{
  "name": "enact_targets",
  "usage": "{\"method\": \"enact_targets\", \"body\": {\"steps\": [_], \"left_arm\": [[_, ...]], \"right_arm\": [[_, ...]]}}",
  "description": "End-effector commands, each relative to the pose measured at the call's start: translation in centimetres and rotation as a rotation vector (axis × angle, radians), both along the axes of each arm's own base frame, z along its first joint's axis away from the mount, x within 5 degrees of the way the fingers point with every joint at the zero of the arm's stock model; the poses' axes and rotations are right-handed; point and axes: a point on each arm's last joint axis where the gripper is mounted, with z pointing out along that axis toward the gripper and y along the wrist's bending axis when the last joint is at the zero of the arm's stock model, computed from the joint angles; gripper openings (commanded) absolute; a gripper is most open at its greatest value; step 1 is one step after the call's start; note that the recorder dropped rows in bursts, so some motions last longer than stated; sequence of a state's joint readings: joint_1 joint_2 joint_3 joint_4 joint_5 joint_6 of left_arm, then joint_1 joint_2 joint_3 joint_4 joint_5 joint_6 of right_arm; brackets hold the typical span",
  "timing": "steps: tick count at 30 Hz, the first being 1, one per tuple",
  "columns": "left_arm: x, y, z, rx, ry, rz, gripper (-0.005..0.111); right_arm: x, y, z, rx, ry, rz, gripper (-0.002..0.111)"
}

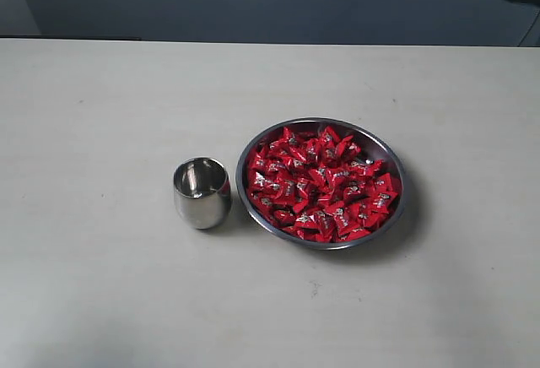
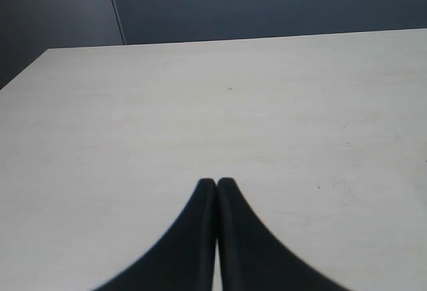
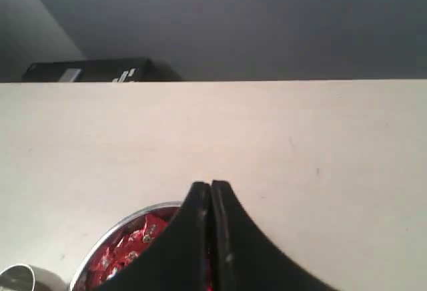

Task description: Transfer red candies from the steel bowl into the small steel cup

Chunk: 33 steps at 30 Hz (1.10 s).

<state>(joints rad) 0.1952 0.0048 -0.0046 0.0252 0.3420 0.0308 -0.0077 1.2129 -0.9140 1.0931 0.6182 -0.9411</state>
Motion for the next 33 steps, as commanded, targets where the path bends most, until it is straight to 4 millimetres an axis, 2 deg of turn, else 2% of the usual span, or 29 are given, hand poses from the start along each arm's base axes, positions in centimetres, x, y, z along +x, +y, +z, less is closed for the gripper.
{"method": "enact_targets", "body": {"steps": [1, 3, 7, 10, 13, 15, 22, 33], "left_arm": [[0.0, 0.0, -0.1, 0.002, -0.008, -0.008, 0.000], [0.0, 0.0, -0.1, 0.002, -0.008, -0.008, 0.000], [0.0, 0.0, -0.1, 0.002, -0.008, -0.008, 0.000], [0.0, 0.0, -0.1, 0.002, -0.008, -0.008, 0.000], [0.0, 0.0, -0.1, 0.002, -0.008, -0.008, 0.000], [0.0, 0.0, -0.1, 0.002, -0.008, -0.008, 0.000], [0.0, 0.0, -0.1, 0.002, -0.008, -0.008, 0.000], [0.0, 0.0, -0.1, 0.002, -0.008, -0.008, 0.000]], "right_arm": [[2.9, 1.2, -1.8, -0.063, 0.071, 0.158, -0.001], [3.6, 2.6, -3.0, -0.108, 0.089, 0.238, -0.001], [3.8, 6.6, -5.2, -0.142, 0.123, 0.369, -0.001], [3.8, 9.0, -6.6, -0.223, 0.130, 0.398, -0.001], [3.9, 10.6, -8.0, -0.304, 0.145, 0.356, -0.001], [3.9, 11.2, -8.8, -0.333, 0.177, 0.326, -0.001], [4.1, 13.7, -11.7, -0.377, 0.298, 0.400, -0.001], [6.3, 15.8, -12.0, -0.410, 0.376, 0.411, -0.001]]}}
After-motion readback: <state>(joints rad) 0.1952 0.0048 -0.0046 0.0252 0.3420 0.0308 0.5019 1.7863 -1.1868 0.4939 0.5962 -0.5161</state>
